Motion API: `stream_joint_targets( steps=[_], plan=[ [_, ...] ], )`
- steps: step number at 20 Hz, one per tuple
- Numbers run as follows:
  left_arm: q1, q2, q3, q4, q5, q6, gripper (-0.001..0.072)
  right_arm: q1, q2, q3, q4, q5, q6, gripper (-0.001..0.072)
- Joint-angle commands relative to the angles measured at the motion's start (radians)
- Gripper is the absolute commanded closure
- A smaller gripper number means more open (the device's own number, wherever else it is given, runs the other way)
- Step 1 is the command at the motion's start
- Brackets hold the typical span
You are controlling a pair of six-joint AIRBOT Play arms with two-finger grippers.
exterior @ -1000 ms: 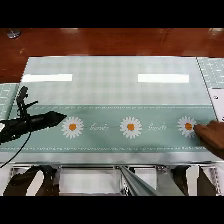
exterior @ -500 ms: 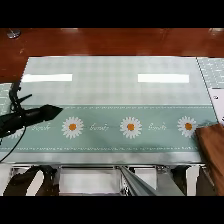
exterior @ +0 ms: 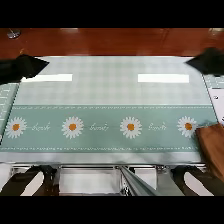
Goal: Fold the shirts.
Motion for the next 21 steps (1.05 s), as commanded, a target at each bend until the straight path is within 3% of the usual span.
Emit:
stream_joint_targets(
  steps=[1,2,4,8,11,21],
  plan=[
    [-0.149,-0.07,-0.015,0.258,0.015,-0.168,0.0681,0.384,-0.155,-0.058,-0.527,-0.092,0.3,0.0679],
    [-0.18,-0.088,-0.078,0.375,0.05,-0.264,0.0681,0.386,-0.196,-0.101,-0.615,-0.071,0.407,0.0679],
    [-0.186,-0.147,-0.14,0.483,0.02,-0.324,0.068,0.346,-0.262,-0.14,-0.648,0.018,0.485,0.068],
    [-0.182,-0.227,-0.141,0.481,0.018,-0.323,0.0679,0.332,-0.28,-0.139,-0.639,0.035,0.479,0.0679],
    [-0.185,-0.233,-0.141,0.481,-0.062,-0.323,0.0679,0.332,-0.273,-0.139,-0.623,0.071,0.484,0.0679],
    [-0.186,-0.235,-0.141,0.481,-0.06,-0.323,0.0678,0.332,-0.273,-0.139,-0.623,0.071,0.483,0.0679]
  ],
)
